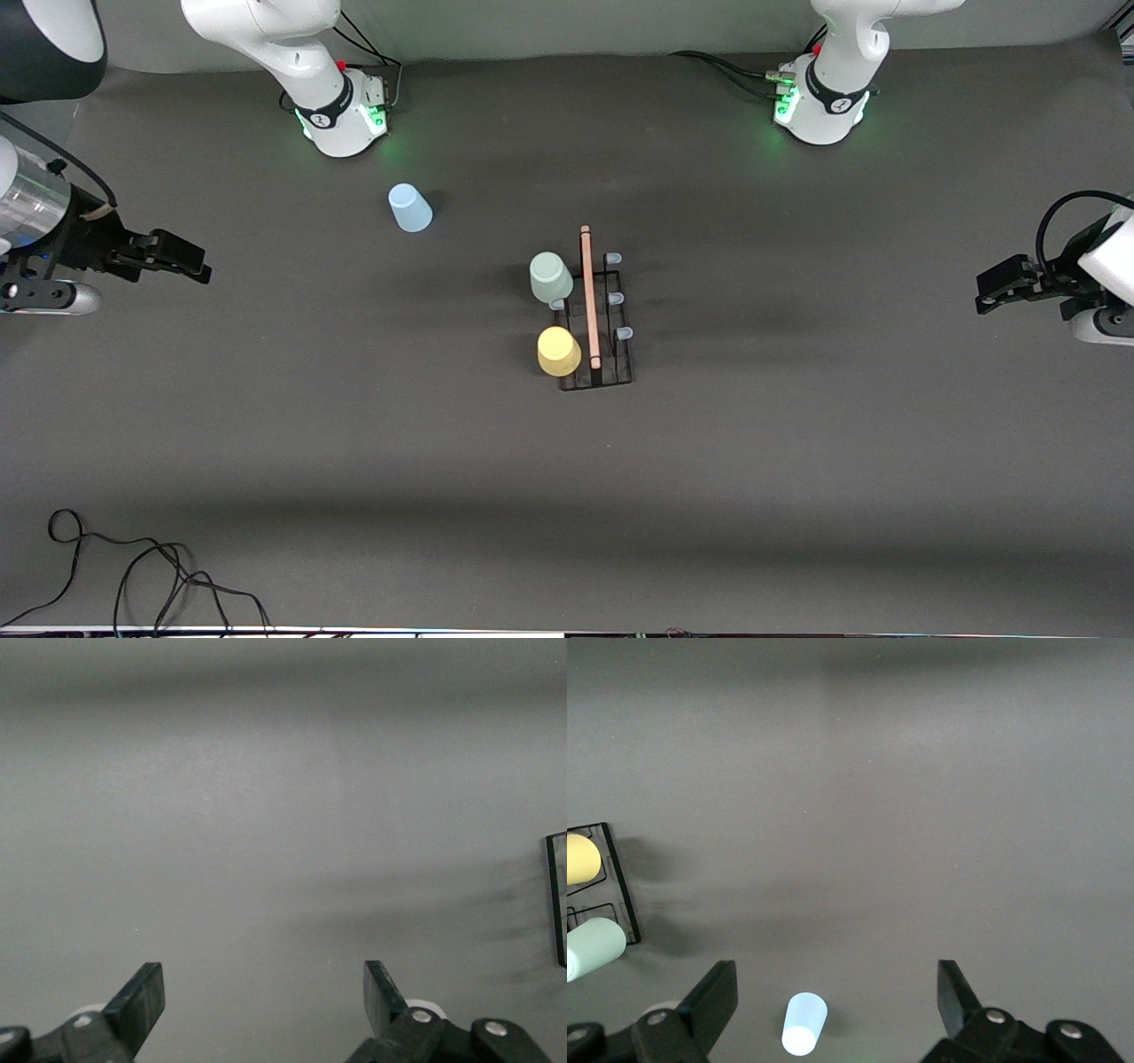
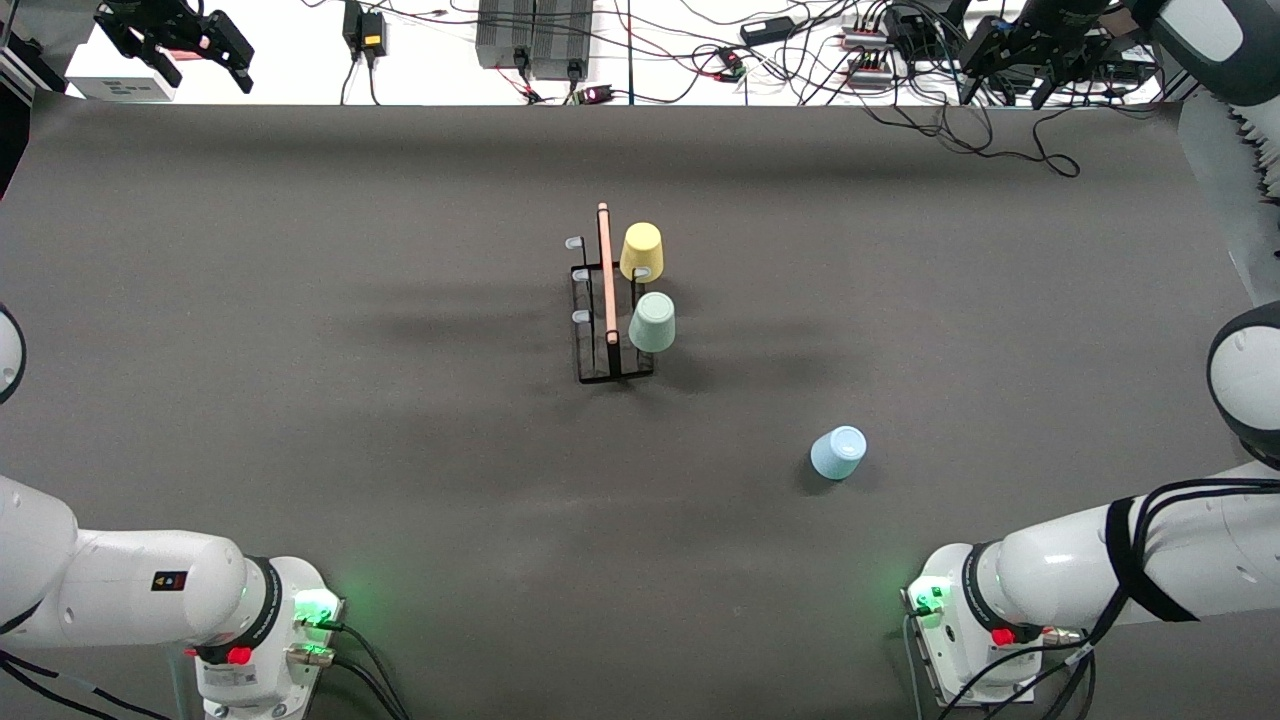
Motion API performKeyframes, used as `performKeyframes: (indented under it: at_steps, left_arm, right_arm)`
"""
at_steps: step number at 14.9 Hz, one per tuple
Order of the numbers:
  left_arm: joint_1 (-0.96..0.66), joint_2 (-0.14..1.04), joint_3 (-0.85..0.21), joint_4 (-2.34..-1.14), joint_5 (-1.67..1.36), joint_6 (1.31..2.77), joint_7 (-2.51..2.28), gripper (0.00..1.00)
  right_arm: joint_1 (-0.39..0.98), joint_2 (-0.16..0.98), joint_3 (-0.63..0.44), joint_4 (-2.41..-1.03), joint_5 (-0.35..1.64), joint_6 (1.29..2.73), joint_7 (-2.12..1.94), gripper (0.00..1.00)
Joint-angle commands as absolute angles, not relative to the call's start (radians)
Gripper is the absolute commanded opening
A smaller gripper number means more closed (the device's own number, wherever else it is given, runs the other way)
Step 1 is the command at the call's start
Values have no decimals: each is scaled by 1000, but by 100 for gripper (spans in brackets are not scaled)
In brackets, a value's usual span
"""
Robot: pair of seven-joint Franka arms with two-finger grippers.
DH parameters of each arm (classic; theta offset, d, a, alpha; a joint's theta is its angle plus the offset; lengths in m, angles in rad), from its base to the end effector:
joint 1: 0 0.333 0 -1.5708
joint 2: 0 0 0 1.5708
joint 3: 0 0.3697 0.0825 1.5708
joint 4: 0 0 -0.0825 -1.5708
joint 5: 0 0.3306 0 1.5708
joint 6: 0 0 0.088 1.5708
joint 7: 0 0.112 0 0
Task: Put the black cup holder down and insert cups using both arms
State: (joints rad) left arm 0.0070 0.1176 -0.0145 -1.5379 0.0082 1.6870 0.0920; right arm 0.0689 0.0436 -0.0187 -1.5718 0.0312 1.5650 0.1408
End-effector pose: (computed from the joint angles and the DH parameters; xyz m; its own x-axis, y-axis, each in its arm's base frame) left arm 0.5532 -0.0027 0.6355 0.9945 -0.1001 0.0308 -0.0999 -0.9950 -0.0093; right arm 0.5139 0.0296 0.6502 0.9944 -0.0903 -0.0541 -0.0917 -0.9955 -0.0230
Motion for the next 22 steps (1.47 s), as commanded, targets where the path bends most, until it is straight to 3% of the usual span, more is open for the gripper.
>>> performKeyframes:
  at_steps: [1, 22]
  left_arm:
    - [6, 115, -15, -1539, 21, 1697, 94, 100]
    - [8, 117, -14, -1539, 21, 1697, 94, 100]
  right_arm:
    - [26, 26, 34, -1577, 12, 1555, 126, 100]
    - [23, 29, 46, -1575, 11, 1555, 130, 100]
